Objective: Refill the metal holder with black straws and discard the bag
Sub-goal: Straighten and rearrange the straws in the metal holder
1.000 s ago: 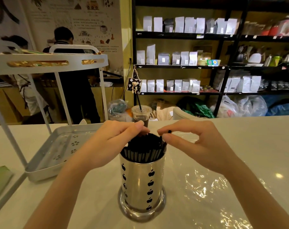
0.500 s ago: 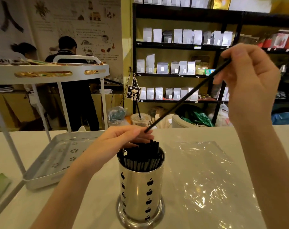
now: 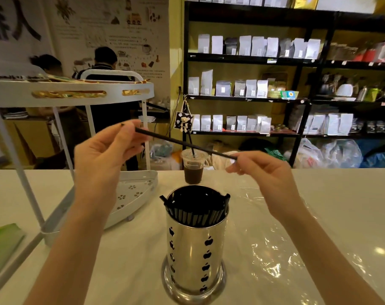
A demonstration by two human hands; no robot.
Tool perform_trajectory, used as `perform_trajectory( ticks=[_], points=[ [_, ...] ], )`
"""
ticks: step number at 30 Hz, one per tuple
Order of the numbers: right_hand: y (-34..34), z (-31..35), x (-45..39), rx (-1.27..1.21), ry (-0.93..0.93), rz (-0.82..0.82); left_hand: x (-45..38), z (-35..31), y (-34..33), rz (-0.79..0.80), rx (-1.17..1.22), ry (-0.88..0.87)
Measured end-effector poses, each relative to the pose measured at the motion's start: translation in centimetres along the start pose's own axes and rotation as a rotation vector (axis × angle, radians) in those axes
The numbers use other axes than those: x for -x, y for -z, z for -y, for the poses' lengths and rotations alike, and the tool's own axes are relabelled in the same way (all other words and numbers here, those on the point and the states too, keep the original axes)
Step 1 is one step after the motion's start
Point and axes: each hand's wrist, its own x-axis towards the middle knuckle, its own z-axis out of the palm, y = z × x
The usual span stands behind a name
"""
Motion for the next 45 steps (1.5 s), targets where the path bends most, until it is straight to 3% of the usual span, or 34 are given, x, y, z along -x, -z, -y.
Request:
perform_trajectory(
  ticks=[4,8,14,21,28,34,39,45],
  points=[
    [-0.9,-0.3,0.6,0.176,-0.035,0.249,-0.1,-0.5,0.4,-0.034,0.050,-0.075],
    [-0.9,-0.6,0.9,0.266,-0.034,0.311,0.3,-1.0,0.0,-0.031,0.022,-0.161],
    [0.6,0.9,0.9,0.141,-0.038,0.340,0.8,-0.7,-0.6,0.063,-0.163,-0.284],
    [1.6,2.2,1.4,0.277,0.003,0.487,1.2,0.5,-1.7,0.446,-0.399,-0.230],
    [1.1,2.4,1.7,0.342,0.034,0.477,1.9,0.9,-2.4,0.833,-0.573,0.063],
    [1.0,2.5,1.8,0.352,0.079,0.449,2.3,0.3,-2.6,0.826,-0.536,0.149],
    [0.9,2.5,1.9,0.348,0.145,0.370,2.1,0.7,-2.4,0.819,-0.519,0.120],
    [0.0,5.5,-0.8,0.361,0.301,0.303,1.9,0.9,-2.9,0.714,-0.407,0.142]
  ],
)
